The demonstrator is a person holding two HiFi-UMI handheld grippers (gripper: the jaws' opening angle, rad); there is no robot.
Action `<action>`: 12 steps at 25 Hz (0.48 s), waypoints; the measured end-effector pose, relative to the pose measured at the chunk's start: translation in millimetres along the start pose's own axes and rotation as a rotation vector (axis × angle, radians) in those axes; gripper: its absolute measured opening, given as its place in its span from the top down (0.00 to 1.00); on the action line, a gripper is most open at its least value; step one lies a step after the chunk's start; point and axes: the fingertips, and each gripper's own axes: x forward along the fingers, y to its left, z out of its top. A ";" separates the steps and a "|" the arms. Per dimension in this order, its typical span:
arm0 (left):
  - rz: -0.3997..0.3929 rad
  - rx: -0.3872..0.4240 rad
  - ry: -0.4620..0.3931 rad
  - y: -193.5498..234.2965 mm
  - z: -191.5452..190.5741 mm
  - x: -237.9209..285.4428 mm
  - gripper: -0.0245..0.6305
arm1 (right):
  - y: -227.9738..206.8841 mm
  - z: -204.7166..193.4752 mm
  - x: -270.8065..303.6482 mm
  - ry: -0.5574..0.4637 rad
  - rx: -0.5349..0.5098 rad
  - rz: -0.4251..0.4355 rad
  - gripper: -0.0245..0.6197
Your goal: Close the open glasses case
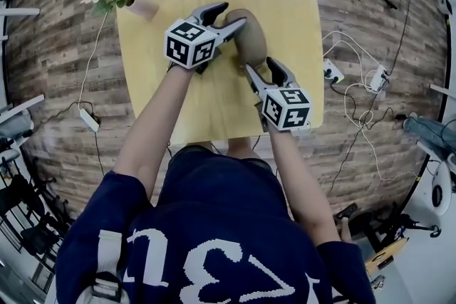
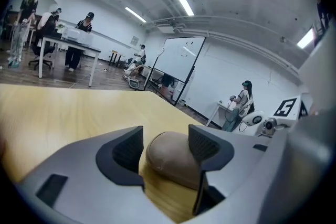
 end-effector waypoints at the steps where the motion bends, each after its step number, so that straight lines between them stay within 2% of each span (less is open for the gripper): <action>1: -0.013 -0.029 0.000 -1.1 -1.5 1.2 0.57 | -1.4 -2.3 0.4 0.011 0.005 -0.003 0.57; 4: -0.043 -0.095 0.000 -3.8 -4.1 1.0 0.57 | -5.4 -4.8 -0.2 0.022 0.019 -0.004 0.58; 12: -0.033 -0.097 0.044 -8.6 -10.6 -10.2 0.60 | -5.5 -6.4 -3.1 0.057 -0.008 0.054 0.58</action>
